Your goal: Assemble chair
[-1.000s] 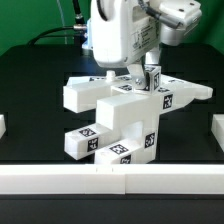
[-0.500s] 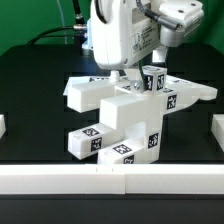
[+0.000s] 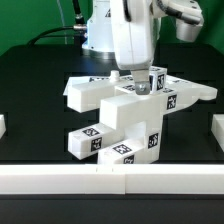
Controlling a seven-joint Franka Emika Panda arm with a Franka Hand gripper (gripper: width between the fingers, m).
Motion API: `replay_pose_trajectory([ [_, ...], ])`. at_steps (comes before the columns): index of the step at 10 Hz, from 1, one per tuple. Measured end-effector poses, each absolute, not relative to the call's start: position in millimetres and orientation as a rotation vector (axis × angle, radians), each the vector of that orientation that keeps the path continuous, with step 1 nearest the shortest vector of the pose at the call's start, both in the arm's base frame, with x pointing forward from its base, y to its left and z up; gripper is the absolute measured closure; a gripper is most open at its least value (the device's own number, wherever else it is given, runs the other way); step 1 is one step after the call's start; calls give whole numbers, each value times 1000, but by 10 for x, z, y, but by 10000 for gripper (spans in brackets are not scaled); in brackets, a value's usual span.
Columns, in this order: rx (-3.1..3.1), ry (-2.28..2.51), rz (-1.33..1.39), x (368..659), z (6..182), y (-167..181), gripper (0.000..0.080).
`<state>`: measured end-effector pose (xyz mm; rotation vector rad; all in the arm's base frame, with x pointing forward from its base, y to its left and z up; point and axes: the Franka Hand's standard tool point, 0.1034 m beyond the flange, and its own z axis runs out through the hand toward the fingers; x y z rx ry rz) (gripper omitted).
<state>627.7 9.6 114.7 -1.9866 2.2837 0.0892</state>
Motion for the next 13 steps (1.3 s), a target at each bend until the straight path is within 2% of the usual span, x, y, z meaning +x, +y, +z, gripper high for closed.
replay_pose_trajectory([
  [4, -2441, 1851, 102, 6249, 1152, 104, 150],
  [13, -2897, 991, 35, 6289, 1172, 143, 150],
])
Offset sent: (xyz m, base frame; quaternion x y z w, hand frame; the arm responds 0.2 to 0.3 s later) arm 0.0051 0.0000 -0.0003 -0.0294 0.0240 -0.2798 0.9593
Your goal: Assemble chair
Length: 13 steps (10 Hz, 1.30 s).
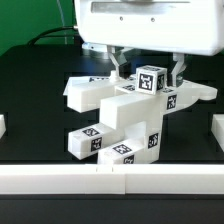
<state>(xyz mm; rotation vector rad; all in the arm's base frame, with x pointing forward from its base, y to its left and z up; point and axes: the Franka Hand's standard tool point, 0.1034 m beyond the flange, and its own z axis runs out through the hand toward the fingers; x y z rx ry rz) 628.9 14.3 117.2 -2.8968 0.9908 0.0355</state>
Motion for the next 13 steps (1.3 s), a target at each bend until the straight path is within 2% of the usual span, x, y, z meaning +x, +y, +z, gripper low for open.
replay_pose_trajectory([
  [2, -2909, 952, 34, 6290, 1171, 139, 162],
  [4, -2909, 952, 33, 6290, 1171, 139, 516],
  [7, -2892, 1002, 35, 6290, 1171, 140, 514],
  [13, -2670, 1500, 57, 6289, 1167, 143, 513],
])
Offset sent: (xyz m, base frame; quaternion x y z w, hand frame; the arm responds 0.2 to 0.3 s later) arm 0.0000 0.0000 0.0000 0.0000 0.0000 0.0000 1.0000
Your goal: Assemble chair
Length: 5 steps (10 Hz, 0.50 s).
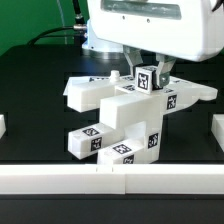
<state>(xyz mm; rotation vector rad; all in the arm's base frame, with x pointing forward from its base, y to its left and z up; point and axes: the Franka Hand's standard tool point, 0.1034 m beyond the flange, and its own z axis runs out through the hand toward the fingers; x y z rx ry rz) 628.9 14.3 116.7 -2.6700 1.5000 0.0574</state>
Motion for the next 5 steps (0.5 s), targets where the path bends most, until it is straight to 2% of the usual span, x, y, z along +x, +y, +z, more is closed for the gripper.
replay_pose_trajectory([
  [5, -2364, 1909, 38, 6330, 1159, 109, 512],
])
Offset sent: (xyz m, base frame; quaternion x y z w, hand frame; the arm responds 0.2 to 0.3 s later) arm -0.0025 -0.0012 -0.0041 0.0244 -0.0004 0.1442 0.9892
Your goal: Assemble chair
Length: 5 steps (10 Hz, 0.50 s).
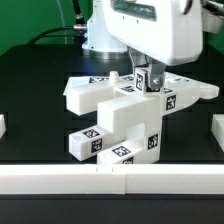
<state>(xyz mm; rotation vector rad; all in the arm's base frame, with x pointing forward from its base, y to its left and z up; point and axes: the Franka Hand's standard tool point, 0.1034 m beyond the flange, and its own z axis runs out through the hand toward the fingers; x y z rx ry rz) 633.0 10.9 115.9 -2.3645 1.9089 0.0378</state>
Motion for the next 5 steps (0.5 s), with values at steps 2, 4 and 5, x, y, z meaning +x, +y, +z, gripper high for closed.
replay_pose_trajectory([
  [2, -2262, 2022, 32, 6342, 1158, 101, 512],
  [4, -2126, 2167, 43, 6342, 1158, 103, 512],
  [5, -2089, 2204, 46, 6341, 1158, 103, 512],
])
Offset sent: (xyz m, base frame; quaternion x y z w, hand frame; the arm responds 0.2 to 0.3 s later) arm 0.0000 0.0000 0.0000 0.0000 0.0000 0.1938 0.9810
